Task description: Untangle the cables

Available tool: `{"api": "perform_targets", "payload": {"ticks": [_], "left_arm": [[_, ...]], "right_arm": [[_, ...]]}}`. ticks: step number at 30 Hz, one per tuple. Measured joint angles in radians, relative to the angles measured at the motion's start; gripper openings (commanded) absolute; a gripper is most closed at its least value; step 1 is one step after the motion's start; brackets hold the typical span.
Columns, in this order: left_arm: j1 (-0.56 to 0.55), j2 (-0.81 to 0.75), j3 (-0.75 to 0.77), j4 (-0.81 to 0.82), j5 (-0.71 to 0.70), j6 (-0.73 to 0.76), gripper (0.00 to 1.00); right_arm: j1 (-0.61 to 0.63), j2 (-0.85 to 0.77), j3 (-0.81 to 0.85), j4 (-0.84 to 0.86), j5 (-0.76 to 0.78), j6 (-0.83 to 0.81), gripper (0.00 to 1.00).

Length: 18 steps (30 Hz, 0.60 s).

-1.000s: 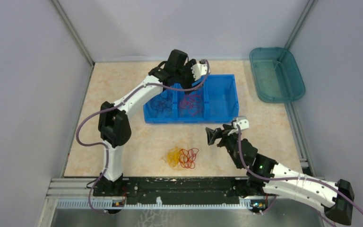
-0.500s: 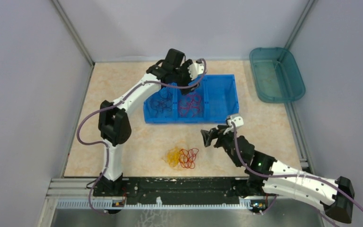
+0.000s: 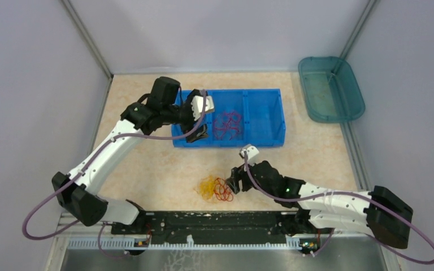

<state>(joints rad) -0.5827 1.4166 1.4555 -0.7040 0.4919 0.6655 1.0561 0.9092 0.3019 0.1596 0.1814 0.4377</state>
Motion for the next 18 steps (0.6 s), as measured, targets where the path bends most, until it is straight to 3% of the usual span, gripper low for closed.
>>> {"api": "perform_targets", "payload": {"ticks": [3, 9, 14, 18], "left_arm": [[0.000, -0.044, -0.062, -0.014, 0.011, -0.020, 1.00], [0.000, -0.065, -0.087, -0.029, 0.021, -0.082, 1.00], [0.000, -0.092, -0.088, -0.028, 0.027, -0.113, 1.00], [0.000, -0.126, -0.119, -0.018, 0.044, -0.119, 1.00]], "right_arm": [[0.000, 0.064, 0.000, 0.039, -0.043, 0.013, 0.62], [0.000, 0.177, -0.001, 0.089, -0.085, 0.027, 0.38], [-0.001, 0.184, -0.001, 0.088, -0.060, 0.026, 0.00], [-0.001, 0.106, -0.001, 0.077, -0.019, 0.020, 0.00]]}}
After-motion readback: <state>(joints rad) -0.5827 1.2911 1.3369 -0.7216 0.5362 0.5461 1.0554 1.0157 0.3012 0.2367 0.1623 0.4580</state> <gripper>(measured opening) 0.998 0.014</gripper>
